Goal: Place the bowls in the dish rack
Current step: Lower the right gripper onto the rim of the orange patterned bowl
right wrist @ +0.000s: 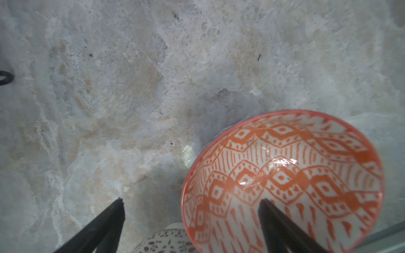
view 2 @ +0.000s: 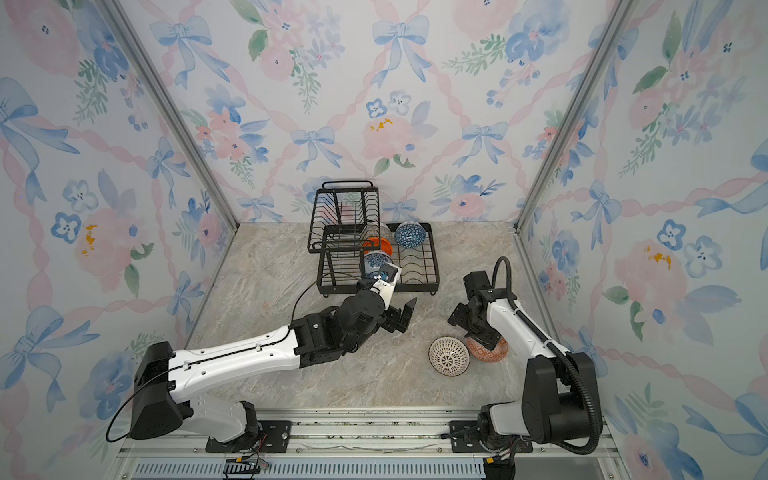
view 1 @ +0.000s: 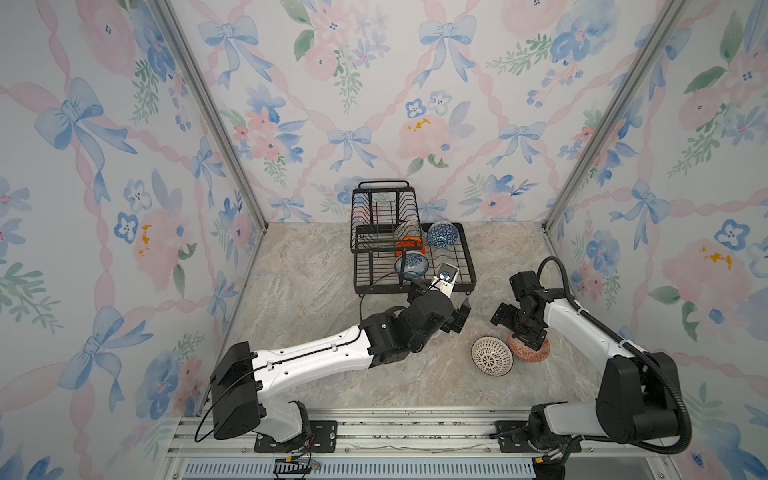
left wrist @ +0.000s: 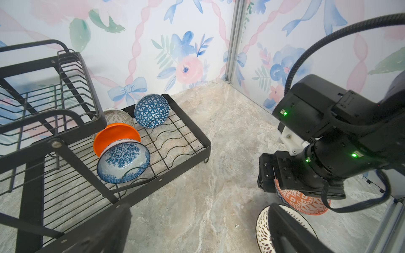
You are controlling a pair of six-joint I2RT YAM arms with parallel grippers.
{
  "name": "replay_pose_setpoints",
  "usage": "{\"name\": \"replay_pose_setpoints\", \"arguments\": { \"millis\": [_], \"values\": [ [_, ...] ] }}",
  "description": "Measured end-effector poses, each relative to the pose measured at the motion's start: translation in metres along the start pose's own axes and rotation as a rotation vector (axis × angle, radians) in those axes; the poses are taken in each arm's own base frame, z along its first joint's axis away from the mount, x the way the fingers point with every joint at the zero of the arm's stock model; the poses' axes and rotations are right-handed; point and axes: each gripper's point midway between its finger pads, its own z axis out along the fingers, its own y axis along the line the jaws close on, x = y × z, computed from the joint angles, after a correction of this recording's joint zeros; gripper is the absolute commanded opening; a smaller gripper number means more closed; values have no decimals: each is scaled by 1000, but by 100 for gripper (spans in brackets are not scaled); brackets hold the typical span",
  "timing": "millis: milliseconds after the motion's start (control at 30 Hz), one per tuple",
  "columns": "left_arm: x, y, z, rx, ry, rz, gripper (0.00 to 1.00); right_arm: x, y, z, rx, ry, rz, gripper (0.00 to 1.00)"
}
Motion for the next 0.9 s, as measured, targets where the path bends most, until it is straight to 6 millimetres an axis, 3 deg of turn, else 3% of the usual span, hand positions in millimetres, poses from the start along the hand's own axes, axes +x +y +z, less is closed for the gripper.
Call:
{"name": "replay_pose_setpoints", "arguments": {
  "millis": [167,500,767,900],
  "values": [
    [8,6,5,-13,19,-23,98,-8,0,6,18,5,-8,72],
    [24,6,21,-24,60,-17,98,-19,-5,15,47,19,-24,49],
    [17,8,33,-25,60,-27,98,-28,-4,20,57,27,-35,29],
    [14,7,35,-21,58,-32,98,-33,-1,19,54,23,-45,25]
  ]
}}
